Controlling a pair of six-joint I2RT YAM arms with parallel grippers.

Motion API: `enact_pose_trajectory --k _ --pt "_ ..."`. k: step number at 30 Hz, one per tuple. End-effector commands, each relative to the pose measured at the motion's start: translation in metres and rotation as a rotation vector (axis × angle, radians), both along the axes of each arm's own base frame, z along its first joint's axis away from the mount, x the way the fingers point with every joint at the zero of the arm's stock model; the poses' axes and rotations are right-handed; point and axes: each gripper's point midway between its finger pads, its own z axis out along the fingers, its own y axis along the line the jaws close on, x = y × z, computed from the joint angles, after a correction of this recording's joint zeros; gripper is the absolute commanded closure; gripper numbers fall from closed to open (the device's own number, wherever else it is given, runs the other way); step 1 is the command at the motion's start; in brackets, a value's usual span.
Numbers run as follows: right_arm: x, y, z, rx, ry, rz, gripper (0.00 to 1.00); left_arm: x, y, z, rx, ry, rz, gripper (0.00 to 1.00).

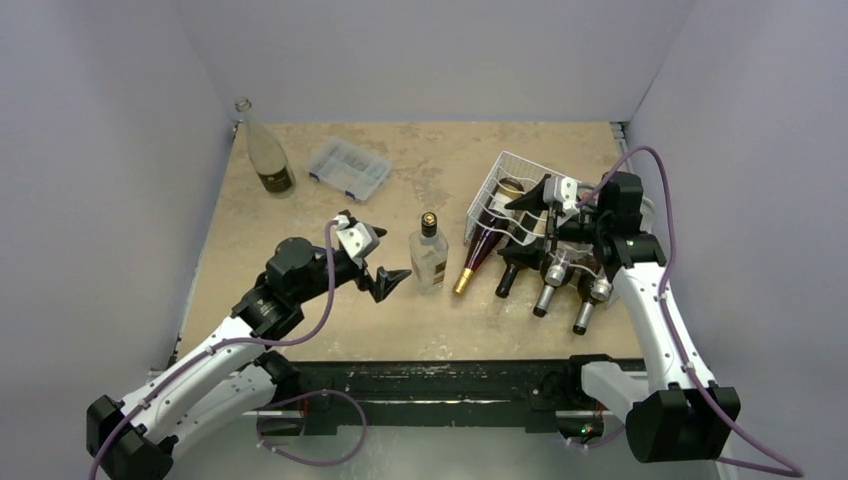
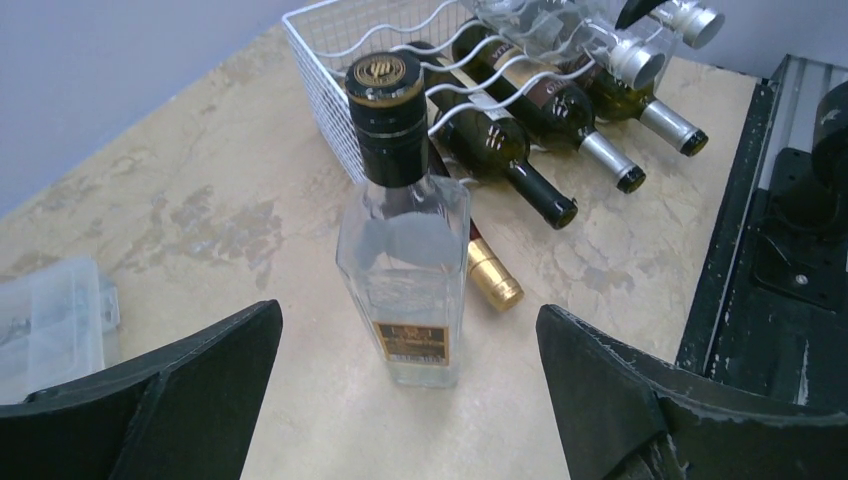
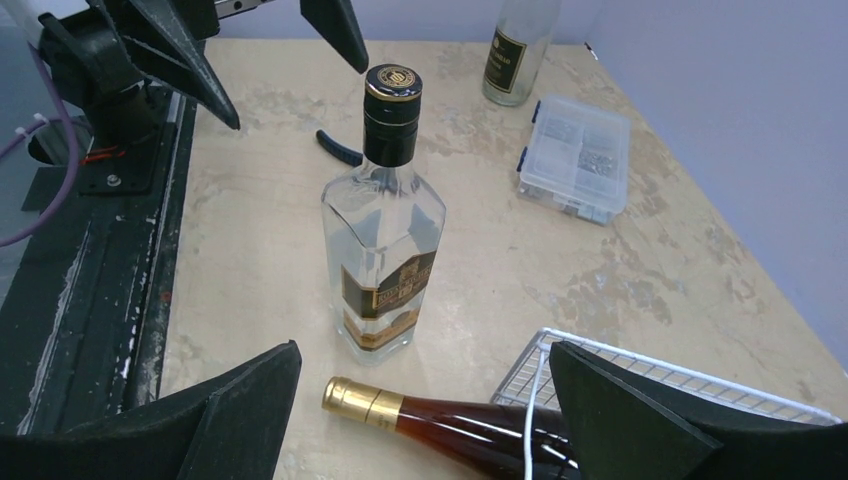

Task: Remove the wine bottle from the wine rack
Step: Pick up the wine bottle from the center of the board.

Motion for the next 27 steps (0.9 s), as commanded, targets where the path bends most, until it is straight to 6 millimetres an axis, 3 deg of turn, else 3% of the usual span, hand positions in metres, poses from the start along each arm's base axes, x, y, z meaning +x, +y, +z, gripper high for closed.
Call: enact_pose_trajectory --k 1,10,27 --pt "-0.003 0.001 -0.004 0.003 -0.008 0.024 0.01 0.01 -0.013 0.056 -0.109 -0.205 -0.021 0.0" --pt "-0.002 0.0 -0.008 -0.004 -0.001 0.024 0.01 0.018 -0.031 0.066 -0.176 -0.29 -0.07 0.0" --pt "-0.001 -0.001 -0.01 -0.011 -0.001 0.022 0.01 0.039 -0.059 0.055 -0.244 -0.214 -0.102 0.07"
